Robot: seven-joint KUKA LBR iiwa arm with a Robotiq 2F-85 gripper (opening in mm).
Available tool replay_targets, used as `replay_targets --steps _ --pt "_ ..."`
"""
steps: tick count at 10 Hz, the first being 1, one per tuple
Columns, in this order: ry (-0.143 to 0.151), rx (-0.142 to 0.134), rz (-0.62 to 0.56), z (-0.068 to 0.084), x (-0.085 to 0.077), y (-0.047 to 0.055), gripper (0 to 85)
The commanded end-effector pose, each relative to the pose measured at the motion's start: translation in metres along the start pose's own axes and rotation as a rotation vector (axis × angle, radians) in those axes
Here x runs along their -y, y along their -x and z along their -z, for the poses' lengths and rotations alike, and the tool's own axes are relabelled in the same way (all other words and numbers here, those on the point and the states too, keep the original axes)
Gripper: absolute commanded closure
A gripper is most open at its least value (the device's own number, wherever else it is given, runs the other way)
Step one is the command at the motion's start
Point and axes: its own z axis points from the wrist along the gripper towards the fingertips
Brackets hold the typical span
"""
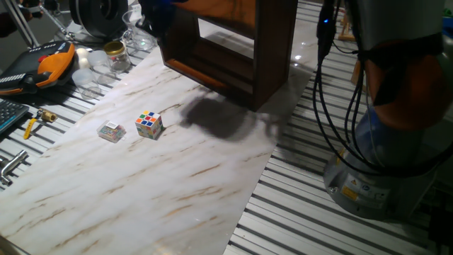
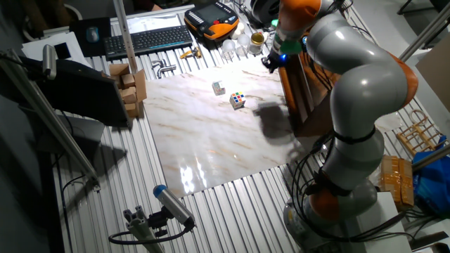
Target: Put the object on the shelf
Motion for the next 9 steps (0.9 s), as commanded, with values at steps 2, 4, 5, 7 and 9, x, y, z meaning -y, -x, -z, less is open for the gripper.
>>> replay_targets --steps 2,4,5,7,9 --pt "0.0 -0.007 0.038 -0.002 -0.007 -0.016 85.0" --pt "0.002 -0.012 0.08 -0.005 -0.015 -0.033 85.0" --pt "0.012 -0.021 0.099 -0.006 -0.018 -0.041 85.0" --pt "0.02 -0.021 0.156 -0.009 -0.017 -0.048 85.0" --pt "-0.001 -0.032 0.195 -0.009 -0.015 -0.049 85.0"
